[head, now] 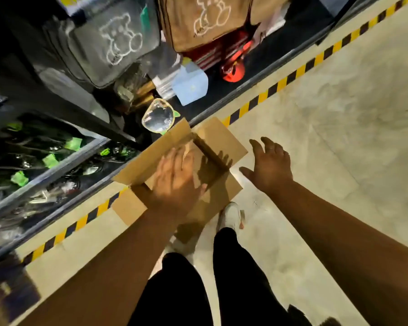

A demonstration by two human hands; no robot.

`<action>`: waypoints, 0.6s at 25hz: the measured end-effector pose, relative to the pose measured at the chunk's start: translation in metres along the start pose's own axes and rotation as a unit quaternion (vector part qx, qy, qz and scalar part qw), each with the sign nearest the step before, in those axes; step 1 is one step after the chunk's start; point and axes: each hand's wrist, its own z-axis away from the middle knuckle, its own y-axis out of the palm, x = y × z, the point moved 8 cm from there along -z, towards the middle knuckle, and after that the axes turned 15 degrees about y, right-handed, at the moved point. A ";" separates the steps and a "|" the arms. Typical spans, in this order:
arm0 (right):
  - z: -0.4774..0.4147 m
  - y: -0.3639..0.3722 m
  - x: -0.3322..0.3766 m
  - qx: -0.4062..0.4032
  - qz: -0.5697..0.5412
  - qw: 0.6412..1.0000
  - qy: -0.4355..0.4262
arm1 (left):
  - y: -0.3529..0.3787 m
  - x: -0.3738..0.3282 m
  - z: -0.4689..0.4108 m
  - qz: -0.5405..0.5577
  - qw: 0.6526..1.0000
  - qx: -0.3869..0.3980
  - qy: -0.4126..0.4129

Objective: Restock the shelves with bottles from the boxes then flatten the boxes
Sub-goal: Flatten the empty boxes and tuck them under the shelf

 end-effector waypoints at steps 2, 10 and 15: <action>-0.045 0.047 -0.008 0.016 0.001 1.000 -0.005 | 0.044 0.002 -0.030 0.004 1.000 0.002 0.001; -0.203 0.237 -0.007 0.066 -0.023 0.998 0.000 | 0.219 0.047 -0.070 0.022 0.998 0.021 -0.050; -0.246 0.309 -0.010 0.196 -0.173 0.961 0.091 | 0.291 0.051 -0.042 0.060 0.992 0.078 -0.084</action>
